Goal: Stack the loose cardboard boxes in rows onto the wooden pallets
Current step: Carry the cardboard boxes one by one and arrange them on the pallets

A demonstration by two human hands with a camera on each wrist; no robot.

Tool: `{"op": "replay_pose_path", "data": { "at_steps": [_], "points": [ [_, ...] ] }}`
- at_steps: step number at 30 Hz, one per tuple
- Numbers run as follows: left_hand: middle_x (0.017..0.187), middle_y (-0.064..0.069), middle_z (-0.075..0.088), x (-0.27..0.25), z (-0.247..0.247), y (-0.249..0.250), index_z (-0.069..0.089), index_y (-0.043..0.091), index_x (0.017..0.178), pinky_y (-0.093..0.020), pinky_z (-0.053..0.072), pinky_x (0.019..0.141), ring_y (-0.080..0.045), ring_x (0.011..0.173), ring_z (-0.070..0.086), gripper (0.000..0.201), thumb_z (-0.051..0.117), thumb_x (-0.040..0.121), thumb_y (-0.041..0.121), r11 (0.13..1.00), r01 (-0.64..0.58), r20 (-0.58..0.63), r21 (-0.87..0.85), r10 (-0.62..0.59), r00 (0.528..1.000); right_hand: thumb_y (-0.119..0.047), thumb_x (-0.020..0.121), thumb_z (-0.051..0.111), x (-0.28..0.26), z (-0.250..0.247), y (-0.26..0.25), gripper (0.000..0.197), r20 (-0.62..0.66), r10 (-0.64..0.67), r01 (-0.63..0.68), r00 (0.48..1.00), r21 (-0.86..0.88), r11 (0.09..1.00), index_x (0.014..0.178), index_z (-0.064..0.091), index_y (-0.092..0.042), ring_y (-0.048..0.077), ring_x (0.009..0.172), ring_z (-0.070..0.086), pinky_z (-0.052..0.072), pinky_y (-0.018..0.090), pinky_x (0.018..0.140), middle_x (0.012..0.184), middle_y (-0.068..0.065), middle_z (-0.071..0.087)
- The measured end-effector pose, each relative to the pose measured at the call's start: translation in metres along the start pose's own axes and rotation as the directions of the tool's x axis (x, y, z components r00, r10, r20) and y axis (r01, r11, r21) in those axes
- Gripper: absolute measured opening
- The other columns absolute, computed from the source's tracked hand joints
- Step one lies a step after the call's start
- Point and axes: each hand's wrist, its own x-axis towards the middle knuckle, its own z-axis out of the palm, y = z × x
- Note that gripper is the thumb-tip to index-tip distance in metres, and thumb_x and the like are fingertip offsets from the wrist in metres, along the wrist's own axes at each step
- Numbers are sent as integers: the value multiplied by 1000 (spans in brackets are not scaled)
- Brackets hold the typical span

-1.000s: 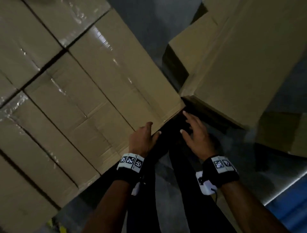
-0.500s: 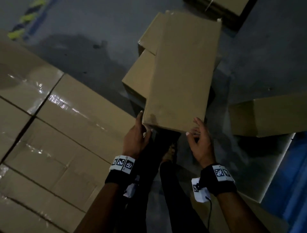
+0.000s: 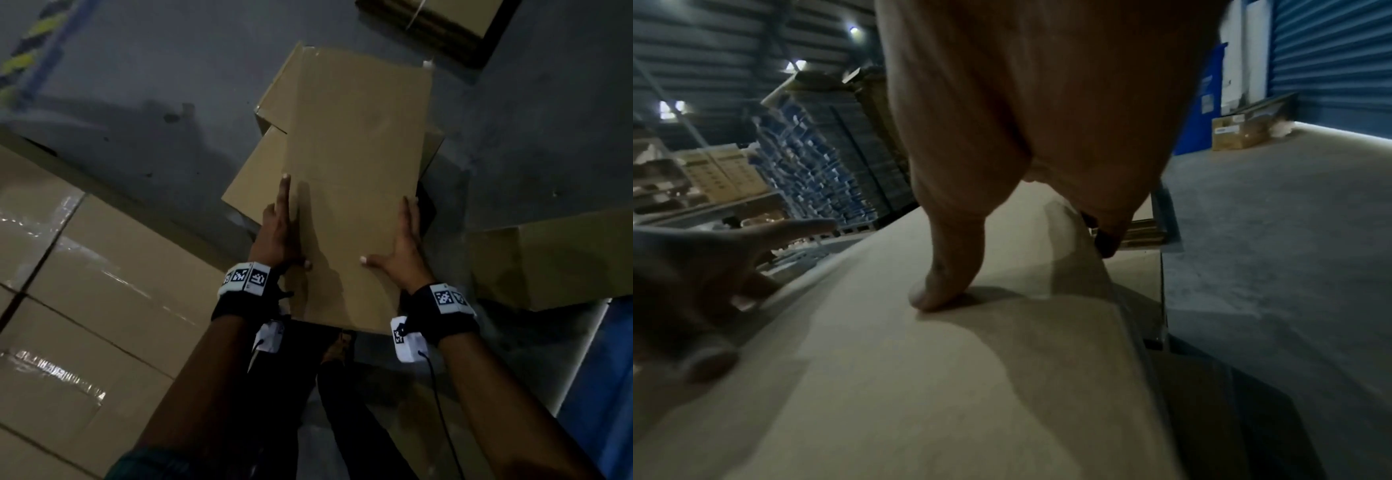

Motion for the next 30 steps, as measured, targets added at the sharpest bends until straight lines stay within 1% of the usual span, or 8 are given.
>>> {"op": "replay_pose_path", "data": {
  "at_steps": [3, 7, 12, 15, 20, 23, 26, 30],
  "points": [
    [138, -25, 33, 10, -4, 7, -25, 43, 147, -56, 46, 88, -49, 112, 49, 160, 94, 49, 0, 996, 61, 60, 61, -64, 996, -24, 52, 96, 17, -4, 5, 155, 83, 47, -47, 995, 6, 999, 151, -23, -21, 18, 149, -15, 9, 39, 123, 158, 6, -31],
    [135, -23, 32, 17, -4, 12, -30, 46, 144, -46, 46, 77, -49, 106, 51, 159, 91, 54, -3, 989, 74, 79, 124, -85, 993, -23, 46, 98, 26, -9, 7, 163, 148, 75, -88, 986, 88, 992, 148, -30, -26, 19, 150, -9, 12, 40, 122, 160, 8, -24],
    [144, -26, 26, 18, -7, 9, -33, 36, 145, -59, 38, 99, -47, 126, 39, 165, 98, 46, 17, 997, 56, 95, 45, -60, 994, -22, 50, 98, 26, -5, 11, 159, 112, 65, -91, 992, 244, 965, 150, -26, -28, 16, 149, 9, 19, 44, 121, 162, 2, -6],
    [158, -19, 14, 18, -7, 7, -30, 23, 148, -55, 27, 114, -37, 144, 21, 161, 95, 46, 25, 990, 12, 105, -141, 3, 995, -23, 62, 92, 24, -7, 12, 144, 49, 93, -105, 995, 460, 882, 151, -21, -29, 13, 143, 29, 28, 43, 119, 160, -2, 18],
    [160, -8, 20, 2, 0, 11, -21, 33, 150, -47, 31, 114, -26, 144, 25, 159, 89, 40, 63, 967, -27, 16, -254, 32, 999, -42, 58, 89, 23, -20, 16, 135, 0, 143, -114, 990, 604, 789, 154, -5, -34, 9, 137, 41, 35, 46, 115, 150, -13, 36],
    [162, -3, 16, -10, -10, 16, -13, 31, 153, -39, 28, 115, -17, 146, 20, 142, 88, 55, 50, 965, -118, -94, -234, 99, 991, -44, 58, 92, 27, -19, 11, 135, 4, 119, -95, 993, 637, 765, 154, -2, -36, 7, 135, 44, 37, 46, 114, 152, -11, 37],
    [162, 5, 16, -21, -24, 17, -9, 35, 152, -34, 28, 114, -12, 146, 20, 130, 81, 62, 58, 951, -224, -166, -213, 190, 968, -50, 55, 91, 35, -16, -2, 135, 13, 131, -108, 991, 654, 749, 154, 1, -38, 6, 132, 48, 41, 43, 111, 151, -10, 41],
    [146, 33, 22, -26, -28, 10, -8, 31, 153, -31, 33, 112, 3, 137, 29, 120, 76, 71, 55, 931, -235, -202, -280, 182, 962, -28, 73, 85, 41, -6, -13, 120, 44, 101, -108, 994, 583, 805, 156, -1, -31, 8, 134, 42, 39, 36, 111, 155, -3, 33]
  ]
}}
